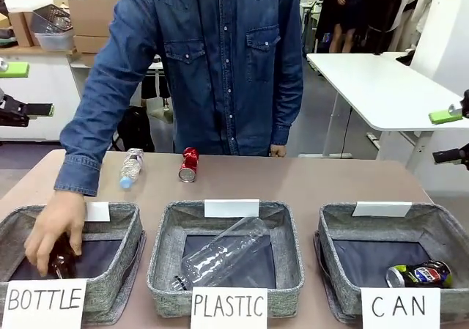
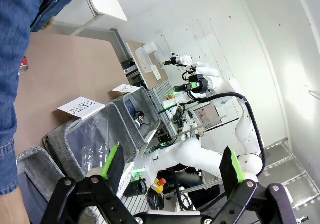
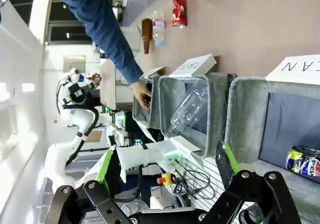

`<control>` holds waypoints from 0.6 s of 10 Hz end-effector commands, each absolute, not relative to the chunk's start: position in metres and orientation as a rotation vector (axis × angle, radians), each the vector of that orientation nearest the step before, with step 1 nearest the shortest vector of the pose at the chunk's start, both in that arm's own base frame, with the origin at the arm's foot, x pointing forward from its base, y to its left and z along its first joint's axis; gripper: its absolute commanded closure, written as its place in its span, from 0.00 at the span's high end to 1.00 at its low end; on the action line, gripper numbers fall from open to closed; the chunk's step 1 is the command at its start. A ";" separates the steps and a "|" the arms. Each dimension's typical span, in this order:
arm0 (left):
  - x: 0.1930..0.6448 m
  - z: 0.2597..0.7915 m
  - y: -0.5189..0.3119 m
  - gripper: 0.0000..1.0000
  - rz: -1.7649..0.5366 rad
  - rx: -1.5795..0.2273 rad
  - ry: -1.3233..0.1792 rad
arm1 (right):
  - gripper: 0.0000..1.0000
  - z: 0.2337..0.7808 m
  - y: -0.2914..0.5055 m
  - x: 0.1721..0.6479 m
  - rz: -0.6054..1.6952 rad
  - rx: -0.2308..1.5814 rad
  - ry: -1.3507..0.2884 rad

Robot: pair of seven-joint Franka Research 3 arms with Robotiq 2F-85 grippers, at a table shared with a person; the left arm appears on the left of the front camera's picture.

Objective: Sort the can waste into the basket.
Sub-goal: Pick up the can waste from the table and place it in the right Fabric basket.

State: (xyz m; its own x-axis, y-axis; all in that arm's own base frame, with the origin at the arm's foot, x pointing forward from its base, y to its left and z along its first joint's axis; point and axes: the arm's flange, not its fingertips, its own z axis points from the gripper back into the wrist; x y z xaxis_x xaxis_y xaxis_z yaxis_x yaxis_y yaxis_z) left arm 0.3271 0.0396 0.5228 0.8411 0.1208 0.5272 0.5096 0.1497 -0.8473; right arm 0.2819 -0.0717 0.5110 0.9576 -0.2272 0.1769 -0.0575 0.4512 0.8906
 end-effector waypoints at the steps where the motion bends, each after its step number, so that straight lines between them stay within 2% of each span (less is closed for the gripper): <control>1: 0.328 0.525 0.038 1.00 -0.316 -1.427 -0.570 | 1.00 0.509 -0.075 0.283 -0.100 1.089 -0.299; 6: 0.328 0.525 0.038 1.00 -0.316 -1.427 -0.570 | 1.00 0.509 -0.075 0.283 -0.100 1.089 -0.299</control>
